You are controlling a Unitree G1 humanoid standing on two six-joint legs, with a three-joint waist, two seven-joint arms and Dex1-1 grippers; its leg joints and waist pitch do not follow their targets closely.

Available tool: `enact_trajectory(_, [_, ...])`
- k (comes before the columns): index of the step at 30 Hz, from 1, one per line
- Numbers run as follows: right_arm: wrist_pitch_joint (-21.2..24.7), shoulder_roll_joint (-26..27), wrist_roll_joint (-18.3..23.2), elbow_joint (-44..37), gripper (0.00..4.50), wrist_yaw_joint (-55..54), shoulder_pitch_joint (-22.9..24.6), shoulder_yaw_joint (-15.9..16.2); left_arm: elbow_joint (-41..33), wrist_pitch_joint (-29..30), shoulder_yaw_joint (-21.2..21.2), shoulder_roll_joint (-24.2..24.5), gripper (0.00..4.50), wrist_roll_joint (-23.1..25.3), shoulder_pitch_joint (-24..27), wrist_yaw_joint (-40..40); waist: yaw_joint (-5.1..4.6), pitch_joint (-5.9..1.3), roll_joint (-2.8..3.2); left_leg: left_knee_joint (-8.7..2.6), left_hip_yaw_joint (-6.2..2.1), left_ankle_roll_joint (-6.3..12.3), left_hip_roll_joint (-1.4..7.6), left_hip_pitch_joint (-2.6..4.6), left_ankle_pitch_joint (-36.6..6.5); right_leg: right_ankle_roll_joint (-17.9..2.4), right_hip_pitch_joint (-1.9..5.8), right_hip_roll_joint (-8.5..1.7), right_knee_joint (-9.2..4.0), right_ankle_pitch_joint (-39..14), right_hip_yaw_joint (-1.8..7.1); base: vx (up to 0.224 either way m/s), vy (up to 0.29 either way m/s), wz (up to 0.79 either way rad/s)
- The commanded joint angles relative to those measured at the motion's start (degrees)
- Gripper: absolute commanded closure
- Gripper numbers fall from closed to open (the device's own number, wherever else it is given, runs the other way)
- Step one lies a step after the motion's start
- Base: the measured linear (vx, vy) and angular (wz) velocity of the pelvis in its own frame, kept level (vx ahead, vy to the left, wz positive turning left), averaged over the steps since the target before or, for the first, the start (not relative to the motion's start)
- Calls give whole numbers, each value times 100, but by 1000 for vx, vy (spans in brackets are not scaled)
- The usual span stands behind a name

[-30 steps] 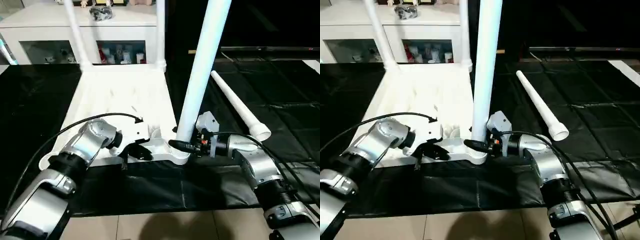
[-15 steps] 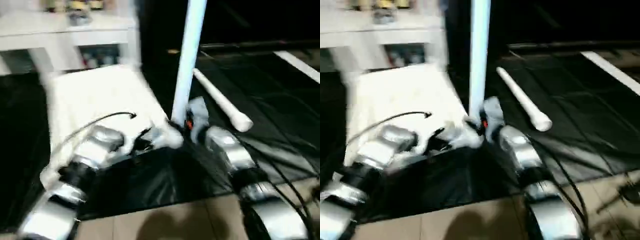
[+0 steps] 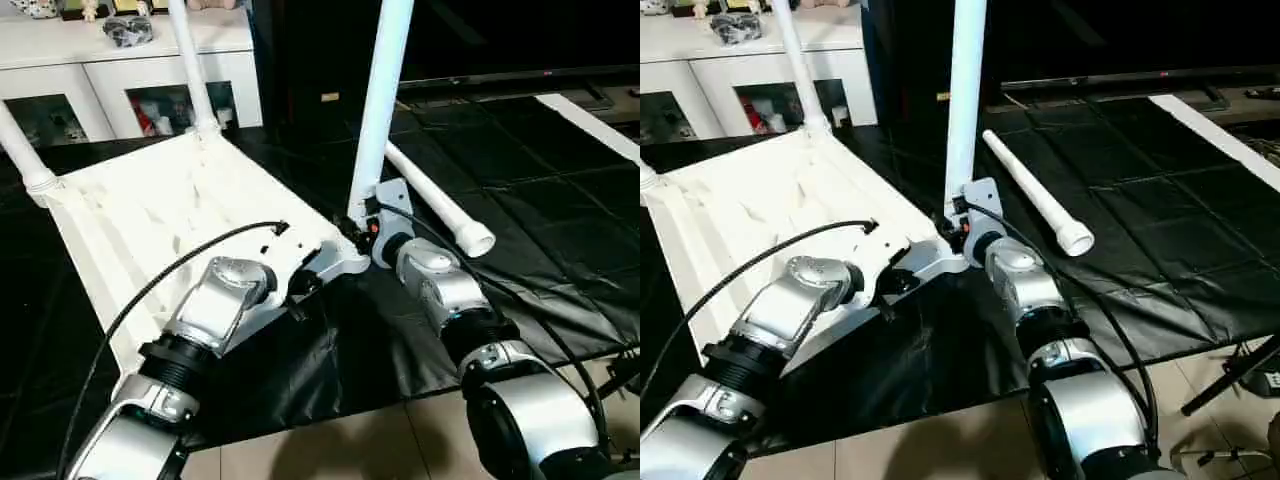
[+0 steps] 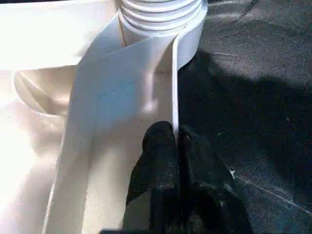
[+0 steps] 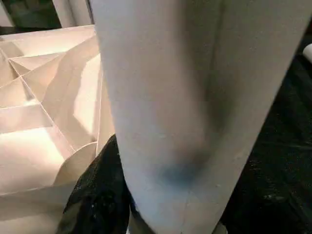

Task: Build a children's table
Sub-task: Rotate leg to tighten

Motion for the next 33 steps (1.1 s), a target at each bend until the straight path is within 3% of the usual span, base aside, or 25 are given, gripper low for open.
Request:
enact_trajectory(1, [269,294,-11,588,187,179,290,50,92,-136,14,13,450,66,-137,189,37,-239,48,-450,-167,88,319,9,-2638,-624,141,-548,-545,-3096,397,0,0,0])
enact_trajectory(5, [137,272,-34,590,141,193,295,29,243,-351,19,53,450,79,-162,197,46,-243,55,-460,-177,88,320,-7,-2623,-555,134,-531,-550,-3127,390,0,0,0])
enact_trajectory(9, [-82,159,-13,318,112,654,474,89,510,-739,-5,225,450,69,-232,33,33,-228,61,-465,-186,61,309,16,-2875,-440,114,-520,-582,-3332,369,0,0,0])
enact_trajectory(11, [-169,88,-42,223,96,762,575,94,552,-865,-31,283,450,58,-242,-81,5,-238,54,-478,-211,75,314,-46,-2817,-408,156,-538,-558,-3334,369,0,0,0])
enact_trajectory(13, [-202,-17,-22,7,81,972,747,105,601,-1033,-67,355,450,57,-253,-212,17,-244,52,-466,-195,96,316,-21,-2752,-418,123,-548,-589,-3322,387,0,0,0])
enact_trajectory(14, [-206,-69,-9,-115,68,1059,842,110,622,-1082,-82,391,450,54,-249,-276,42,-286,48,-453,-178,149,314,-35,-2490,-563,147,-557,-544,-2984,431,0,0,0])
enact_trajectory(16, [-221,-218,5,-392,54,1325,1058,165,688,-1301,-133,469,450,38,-246,-472,91,-301,46,-474,-161,301,354,-116,-2065,-759,187,-518,-451,-2327,449,0,0,0])
enact_trajectory(19, [-198,-493,76,-994,31,1734,1420,201,750,-1587,-247,602,450,-12,-228,-848,145,-322,41,-450,-117,376,354,-93,-1777,-903,187,-526,-422,-1984,477,0,0,0])
enact_trajectory(23, [-81,-1012,291,-1923,4,2373,1792,137,781,-2178,-461,840,450,-71,-173,-1582,327,-394,7,-396,-78,669,359,-111,-830,-1042,253,-508,-294,-1062,487,0,0,0])
enact_trajectory(25, [-55,-1160,333,-2106,4,2531,1837,131,780,-2222,-509,898,450,-81,-161,-1757,398,-458,13,-332,-72,853,372,-103,-251,-1191,247,-494,-164,-287,492,34,-6,0])
enact_trajectory(26, [-14,-1360,374,-2316,4,2764,1872,138,793,-2440,-581,982,450,-92,-149,-2010,465,-497,-20,-249,-72,1114,352,-140,347,-1359,233,-472,-20,518,495,0,0,0])
enact_trajectory(27, [11,-1461,389,-2407,4,2890,1879,149,790,-2508,-611,1022,450,-104,-142,-2136,465,-497,-20,-249,-72,1114,352,-140,347,-1359,233,-472,-20,518,495,0,0,0])
enact_trajectory(28, [48,-1539,402,-2500,4,2985,1895,160,801,-2580,-632,1051,450,-114,-140,-2238,507,-475,-14,-211,-65,1274,361,-161,467,-1416,190,-469,10,662,496,0,0,0])
enact_trajectory(29, [74,-1749,400,-2650,4,3276,1900,224,811,-2764,-709,1136,450,-100,-139,-2447,540,-449,-29,-208,-43,1296,368,-172,253,-1373,185,-477,-23,345,493,0,0,0])
enact_trajectory(31, [172,-1924,405,-2814,4,3577,1915,293,826,-2890,-779,1214,450,-87,-150,-2646,620,-429,-13,-229,-9,1120,363,-145,-181,-1263,167,-493,-100,-347,500,0,0,0])
enact_trajectory(33, [274,-2037,421,-2950,4,3783,1927,359,870,-3037,-833,1269,450,-65,-174,-2776,636,-393,-28,-272,-4,884,377,-138,-531,-1089,164,-484,-175,-995,505,0,0,0])
